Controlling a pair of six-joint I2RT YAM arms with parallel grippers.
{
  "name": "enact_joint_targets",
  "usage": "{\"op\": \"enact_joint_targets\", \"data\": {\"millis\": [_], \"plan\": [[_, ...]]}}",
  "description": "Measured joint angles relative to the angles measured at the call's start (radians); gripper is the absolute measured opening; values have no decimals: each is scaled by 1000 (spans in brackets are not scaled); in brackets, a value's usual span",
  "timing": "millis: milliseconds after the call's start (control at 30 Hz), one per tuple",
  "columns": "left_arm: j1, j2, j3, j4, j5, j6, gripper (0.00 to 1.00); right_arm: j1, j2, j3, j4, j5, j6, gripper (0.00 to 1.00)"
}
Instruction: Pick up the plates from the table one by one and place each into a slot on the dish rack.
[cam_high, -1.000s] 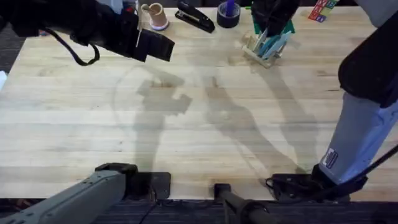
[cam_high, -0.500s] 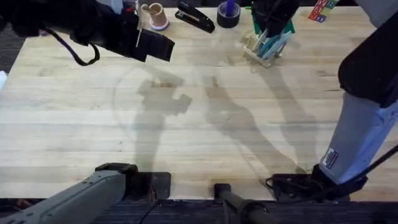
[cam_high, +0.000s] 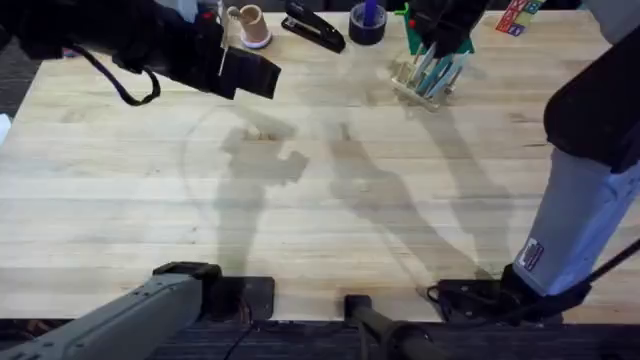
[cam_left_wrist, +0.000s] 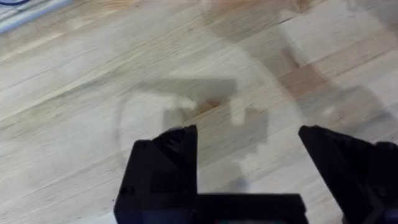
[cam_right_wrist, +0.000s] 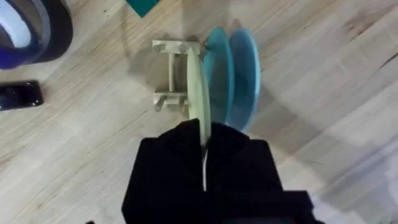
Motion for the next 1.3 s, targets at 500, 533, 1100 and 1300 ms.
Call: {"op": "enact_joint_targets", "data": {"millis": [500,533,1100,1300], "plan": [[0,0,0,0,0,0,993,0,0,193,-66,7,-4,29],[0,0,0,0,0,0,994,0,0,199,-71,12,-4,29],[0,0,0,0,0,0,995,-21,0,202,-108,52,60,29],[0,0,0,0,0,0,994,-23,8,202,-108,52,72,29]]}}
